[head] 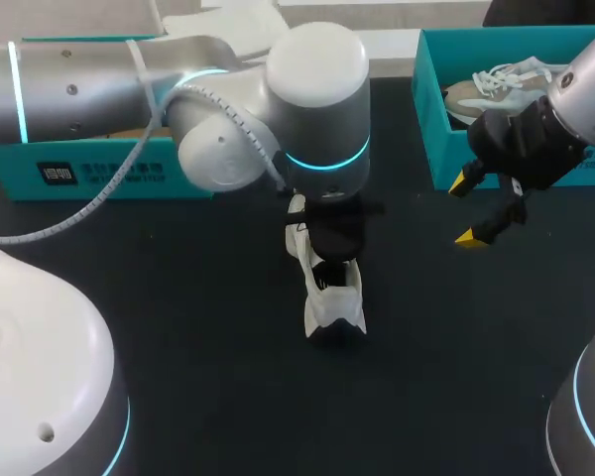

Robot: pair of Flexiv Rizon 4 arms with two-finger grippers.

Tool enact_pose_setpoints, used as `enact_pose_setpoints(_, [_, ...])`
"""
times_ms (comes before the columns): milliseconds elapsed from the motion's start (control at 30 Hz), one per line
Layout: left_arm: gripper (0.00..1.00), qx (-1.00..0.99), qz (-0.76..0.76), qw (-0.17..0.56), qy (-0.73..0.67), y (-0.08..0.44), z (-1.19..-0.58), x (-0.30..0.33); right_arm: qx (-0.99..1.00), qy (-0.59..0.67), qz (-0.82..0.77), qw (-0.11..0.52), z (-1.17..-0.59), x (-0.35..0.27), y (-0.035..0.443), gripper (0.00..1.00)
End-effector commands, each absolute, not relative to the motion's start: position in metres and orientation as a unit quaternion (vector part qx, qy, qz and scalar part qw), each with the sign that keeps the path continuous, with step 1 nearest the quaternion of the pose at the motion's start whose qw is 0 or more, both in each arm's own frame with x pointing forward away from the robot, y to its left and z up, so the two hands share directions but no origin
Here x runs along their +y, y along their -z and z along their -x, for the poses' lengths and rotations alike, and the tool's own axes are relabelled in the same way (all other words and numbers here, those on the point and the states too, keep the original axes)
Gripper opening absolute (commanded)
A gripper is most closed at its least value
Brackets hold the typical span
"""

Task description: Take the shoe out of the shoebox, open the shoe tongue, remove and reinsert the insole, then place the shoe into the shoebox

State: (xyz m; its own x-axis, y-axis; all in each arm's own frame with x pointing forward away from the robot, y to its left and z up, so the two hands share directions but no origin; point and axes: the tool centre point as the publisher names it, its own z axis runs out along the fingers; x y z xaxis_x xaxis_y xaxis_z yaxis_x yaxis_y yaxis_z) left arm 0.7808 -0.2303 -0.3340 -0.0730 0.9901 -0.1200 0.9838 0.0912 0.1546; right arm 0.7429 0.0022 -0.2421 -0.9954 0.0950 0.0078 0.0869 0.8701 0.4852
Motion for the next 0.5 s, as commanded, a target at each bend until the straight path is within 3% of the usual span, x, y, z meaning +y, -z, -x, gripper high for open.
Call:
enact_pose_setpoints(33, [0.44, 0.734, -0.672, 0.102, -0.009, 0.340, -0.775, -0.225, 0.967, -0.249, -0.048, 0.008, -0.743, 0.003, 0.243, 1.00])
enact_pose_setpoints(500, [0.41, 0.737, -0.667, 0.110, -0.006, 0.307, -0.767, -0.214, 0.967, -0.249, -0.048, 0.008, -0.743, 0.003, 0.243, 1.00])
